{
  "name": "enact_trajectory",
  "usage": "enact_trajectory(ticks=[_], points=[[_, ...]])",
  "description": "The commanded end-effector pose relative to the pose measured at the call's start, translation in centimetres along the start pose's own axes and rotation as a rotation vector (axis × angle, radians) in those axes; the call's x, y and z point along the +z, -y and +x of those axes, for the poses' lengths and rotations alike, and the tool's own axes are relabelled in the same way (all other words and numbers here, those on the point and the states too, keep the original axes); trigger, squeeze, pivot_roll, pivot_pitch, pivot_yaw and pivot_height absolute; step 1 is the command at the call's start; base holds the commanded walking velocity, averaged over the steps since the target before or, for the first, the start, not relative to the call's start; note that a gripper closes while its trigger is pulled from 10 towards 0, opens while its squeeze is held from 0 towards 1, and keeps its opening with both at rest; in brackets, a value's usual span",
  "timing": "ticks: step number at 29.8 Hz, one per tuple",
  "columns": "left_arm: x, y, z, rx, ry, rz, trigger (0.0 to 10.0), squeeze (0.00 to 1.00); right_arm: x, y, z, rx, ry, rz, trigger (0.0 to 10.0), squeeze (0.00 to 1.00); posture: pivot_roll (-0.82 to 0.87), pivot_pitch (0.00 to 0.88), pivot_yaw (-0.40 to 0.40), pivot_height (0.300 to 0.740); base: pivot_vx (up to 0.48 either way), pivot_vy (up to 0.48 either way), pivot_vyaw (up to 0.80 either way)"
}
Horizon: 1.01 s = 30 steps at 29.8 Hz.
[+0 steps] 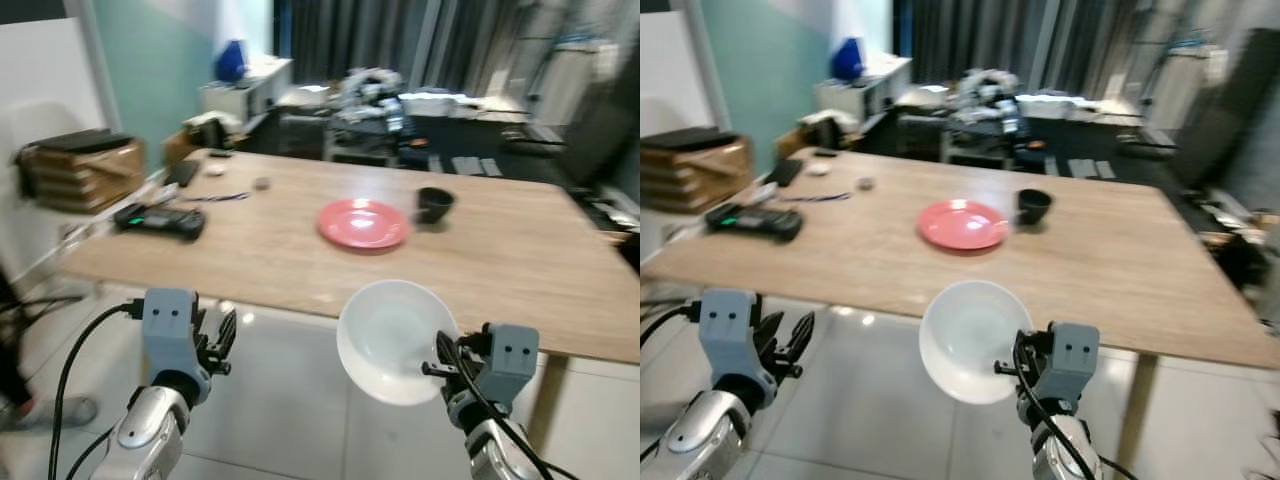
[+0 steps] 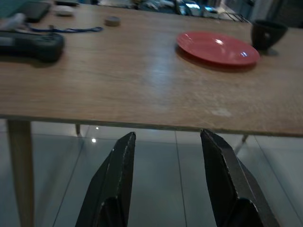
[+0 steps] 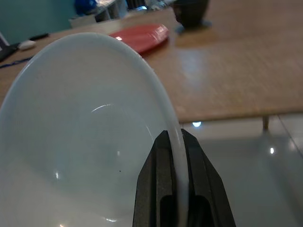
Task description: Setting the table
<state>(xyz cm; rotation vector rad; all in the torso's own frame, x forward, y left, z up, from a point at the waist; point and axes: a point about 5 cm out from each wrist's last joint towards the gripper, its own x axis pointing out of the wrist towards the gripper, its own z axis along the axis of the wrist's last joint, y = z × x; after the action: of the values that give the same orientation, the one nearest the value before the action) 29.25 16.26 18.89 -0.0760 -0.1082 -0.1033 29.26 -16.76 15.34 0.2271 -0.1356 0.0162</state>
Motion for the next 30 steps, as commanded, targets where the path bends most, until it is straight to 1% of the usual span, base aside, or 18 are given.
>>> enact_trajectory(ticks=[1,11,13,14,17,19,30], points=[[-0.4,-0.2,-0.2,0.012,-0.024,-0.005,10.0,0.0,-0.2,0.4,-0.1,-0.018,-0.016,0.009,10.0,0.0,0.03,0.113,0.065,0.74,0.0,0.0,-0.8],[-0.3,-0.3,-0.2,0.02,-0.014,0.008,10.0,0.0,0.4,0.3,0.3,-0.034,0.005,0.036,10.0,0.0,0.04,0.116,0.067,0.74,0.0,0.0,-0.8],[-0.3,-0.3,-0.2,0.018,-0.014,0.017,10.0,0.0,0.5,0.2,0.3,-0.035,0.012,0.04,10.0,0.0,0.04,0.116,0.067,0.74,0.304,0.0,-0.8],[-0.3,-0.3,-0.2,0.023,-0.011,0.02,10.0,0.0,0.8,-0.1,0.5,-0.026,0.028,0.041,10.0,0.0,0.04,0.116,0.069,0.74,0.48,0.0,0.0],[-0.3,-0.3,-0.2,0.027,-0.009,0.018,10.0,0.0,0.9,-0.2,0.6,-0.02,0.034,0.042,10.0,0.0,0.04,0.116,0.068,0.74,0.48,0.0,0.0],[-0.3,-0.3,-0.2,0.03,-0.009,0.02,10.0,0.0,1.0,-0.6,0.6,-0.002,0.038,0.044,10.0,0.0,0.04,0.116,0.068,0.74,0.48,0.0,0.0],[-0.4,-0.3,-0.3,0.035,-0.013,0.021,10.0,0.0,1.0,-0.7,0.6,0.005,0.035,0.046,10.0,0.0,0.04,0.12,0.067,0.74,0.48,0.0,0.0]])
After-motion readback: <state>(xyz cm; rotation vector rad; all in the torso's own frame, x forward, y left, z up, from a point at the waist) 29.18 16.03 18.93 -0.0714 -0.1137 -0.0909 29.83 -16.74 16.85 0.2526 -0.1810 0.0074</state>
